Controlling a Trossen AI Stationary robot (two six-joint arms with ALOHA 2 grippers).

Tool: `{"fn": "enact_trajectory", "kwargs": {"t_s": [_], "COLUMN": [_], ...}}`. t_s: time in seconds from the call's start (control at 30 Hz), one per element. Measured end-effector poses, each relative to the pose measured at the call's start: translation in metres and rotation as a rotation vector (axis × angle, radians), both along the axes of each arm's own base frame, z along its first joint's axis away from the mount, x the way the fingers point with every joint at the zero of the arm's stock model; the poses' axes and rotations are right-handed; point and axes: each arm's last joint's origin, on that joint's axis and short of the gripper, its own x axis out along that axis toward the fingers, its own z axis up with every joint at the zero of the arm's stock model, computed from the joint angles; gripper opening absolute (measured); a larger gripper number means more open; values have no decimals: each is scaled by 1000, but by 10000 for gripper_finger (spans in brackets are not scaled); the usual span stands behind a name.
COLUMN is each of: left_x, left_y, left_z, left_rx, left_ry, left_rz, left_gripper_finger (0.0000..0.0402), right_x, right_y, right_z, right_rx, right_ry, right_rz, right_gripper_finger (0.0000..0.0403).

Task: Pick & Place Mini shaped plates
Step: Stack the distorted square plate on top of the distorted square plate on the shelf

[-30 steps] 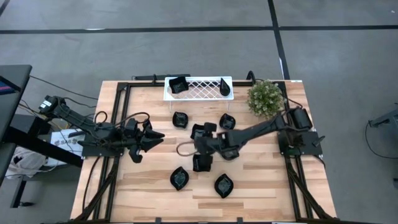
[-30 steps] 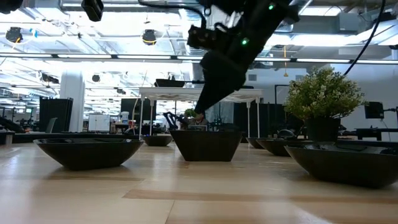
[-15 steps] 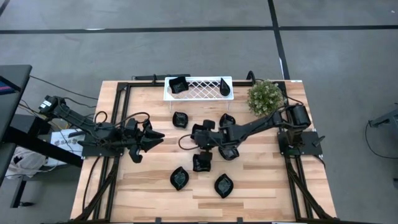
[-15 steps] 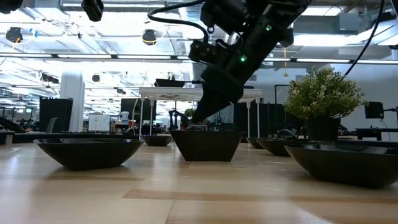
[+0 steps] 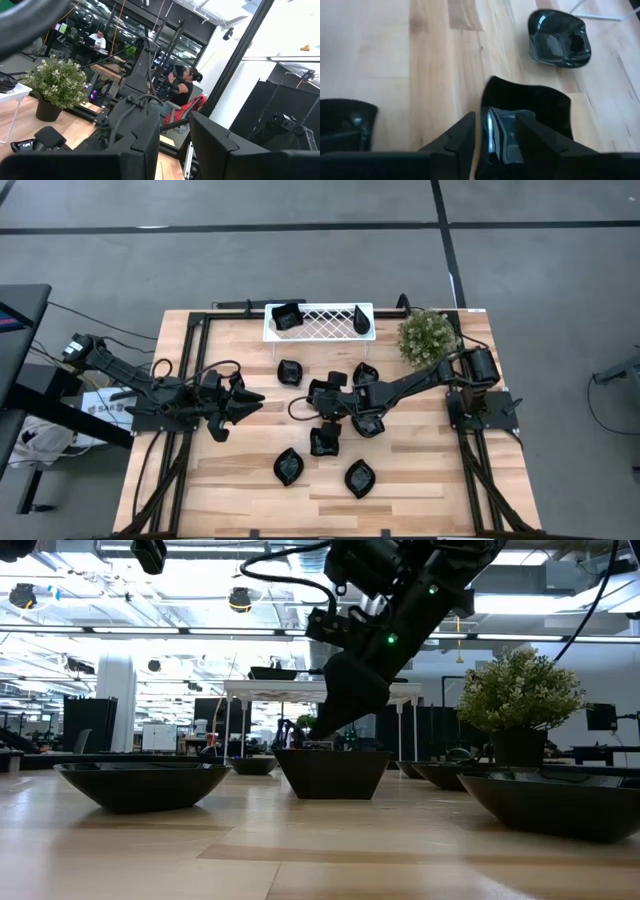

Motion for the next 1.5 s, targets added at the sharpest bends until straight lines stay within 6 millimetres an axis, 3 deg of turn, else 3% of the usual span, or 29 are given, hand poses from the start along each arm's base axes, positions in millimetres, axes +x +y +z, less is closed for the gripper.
{"fn": "enact_trajectory", "kwargs": {"t_s": [0.1, 0.27, 0.5, 0.73, 1.1, 1.33, 1.5], "left_x": [0, 0, 0, 0, 0, 0, 0], "left_y": [0, 0, 0, 0, 0, 0, 0], "left_z": [0, 0, 0, 0, -1, -2, -2], "left_rx": [0, 0, 0, 0, 5, 7, 7], "left_ry": [0, 0, 0, 0, 9, 14, 14], "left_rz": [0, 0, -1, -1, -1, 0, 0], "left_gripper_finger": [108, 108, 108, 108, 108, 108, 108], "right_x": [1, 5, 6, 7, 7, 4, 11], "right_y": [3, 2, 1, -1, 0, 3, 12], "right_z": [0, -19, -29, -27, -27, -24, -2], "right_rx": [18, 18, -11, -15, 18, 62, 54], "right_ry": [-10, 30, 55, 43, 44, 58, 73], "right_rz": [21, 15, -22, -34, -22, -48, -15], "right_gripper_finger": [175, 218, 223, 173, 12, 4, 3]}}
